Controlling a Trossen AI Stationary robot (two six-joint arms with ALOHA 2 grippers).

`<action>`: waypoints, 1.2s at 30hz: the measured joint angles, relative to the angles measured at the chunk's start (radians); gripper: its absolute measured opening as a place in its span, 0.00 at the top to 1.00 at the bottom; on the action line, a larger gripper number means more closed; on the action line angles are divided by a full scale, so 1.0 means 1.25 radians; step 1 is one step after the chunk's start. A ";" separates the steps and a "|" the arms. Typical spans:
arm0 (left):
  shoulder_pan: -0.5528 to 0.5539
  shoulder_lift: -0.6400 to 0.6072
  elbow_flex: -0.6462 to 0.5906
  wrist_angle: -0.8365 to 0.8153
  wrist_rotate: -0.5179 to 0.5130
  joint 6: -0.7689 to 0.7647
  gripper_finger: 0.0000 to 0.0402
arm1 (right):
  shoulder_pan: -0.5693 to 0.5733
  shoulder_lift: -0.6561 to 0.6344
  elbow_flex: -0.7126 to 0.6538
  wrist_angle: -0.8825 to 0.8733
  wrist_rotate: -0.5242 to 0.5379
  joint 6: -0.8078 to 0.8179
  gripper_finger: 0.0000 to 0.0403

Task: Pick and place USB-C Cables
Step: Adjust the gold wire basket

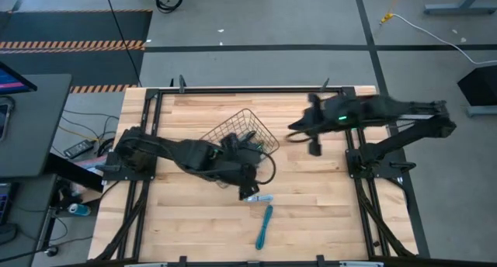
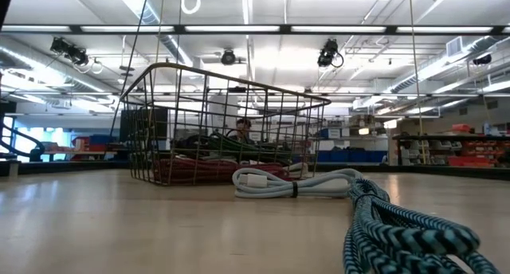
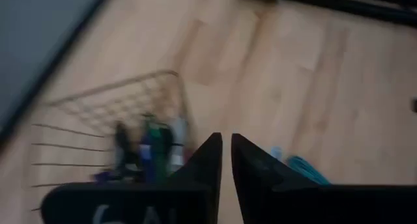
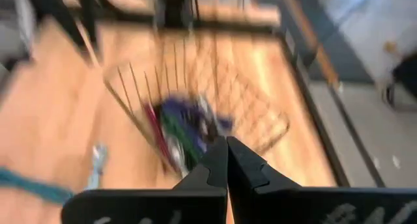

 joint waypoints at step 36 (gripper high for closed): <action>-0.158 0.002 0.064 -0.229 -0.226 -0.318 0.99 | -0.096 0.357 -0.145 0.049 -0.227 -0.095 1.00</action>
